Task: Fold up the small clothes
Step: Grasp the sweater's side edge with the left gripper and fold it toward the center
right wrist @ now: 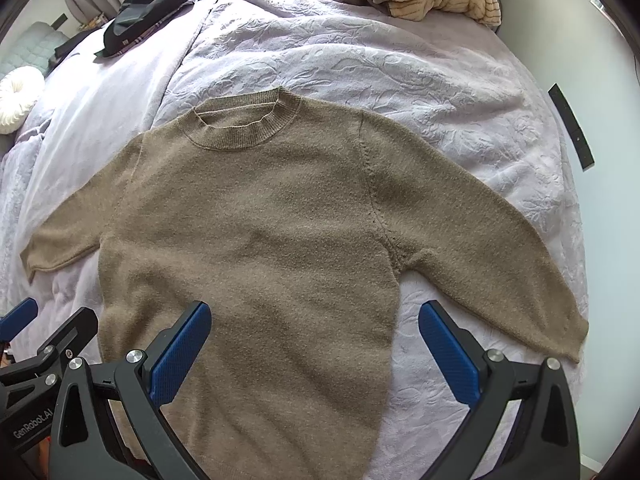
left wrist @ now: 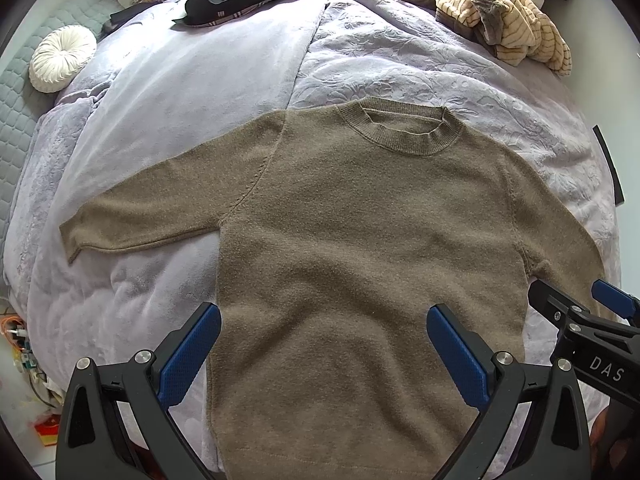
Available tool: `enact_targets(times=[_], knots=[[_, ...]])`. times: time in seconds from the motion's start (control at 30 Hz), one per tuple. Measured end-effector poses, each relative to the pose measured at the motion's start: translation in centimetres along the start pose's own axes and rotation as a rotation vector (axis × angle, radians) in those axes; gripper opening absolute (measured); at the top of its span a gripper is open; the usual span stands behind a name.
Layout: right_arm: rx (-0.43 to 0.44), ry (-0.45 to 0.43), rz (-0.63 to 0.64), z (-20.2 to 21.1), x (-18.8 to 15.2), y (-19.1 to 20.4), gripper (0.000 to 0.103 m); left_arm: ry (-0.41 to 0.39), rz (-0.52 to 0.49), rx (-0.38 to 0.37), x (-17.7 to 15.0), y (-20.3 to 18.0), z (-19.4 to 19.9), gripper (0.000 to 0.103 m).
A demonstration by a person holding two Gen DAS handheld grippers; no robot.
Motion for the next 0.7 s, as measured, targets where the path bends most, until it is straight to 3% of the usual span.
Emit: enact_targets(times=[0.43, 0.7], knots=[[0.020, 0.010, -0.017, -0.3, 0.0, 0.4, 0.103, -0.008, 0.030, -0.065, 0.7, 2.8, -0.9, 0.103], [0.033, 0.000, 0.019, -0.5, -1.2, 4.0, 0.103, -0.035, 0.141, -0.137, 0.8, 11.7, -4.0, 0.103]])
Point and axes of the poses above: each gripper's, at about its wrist camera, not at the fingertips, and z roughly against the way its jaws point, y to its left, x to its top, the point moved 3 cm from there along -z, roughly the way its jaws point, and after that the axes turned 4 degrees about -x, right-handed, at the moved point
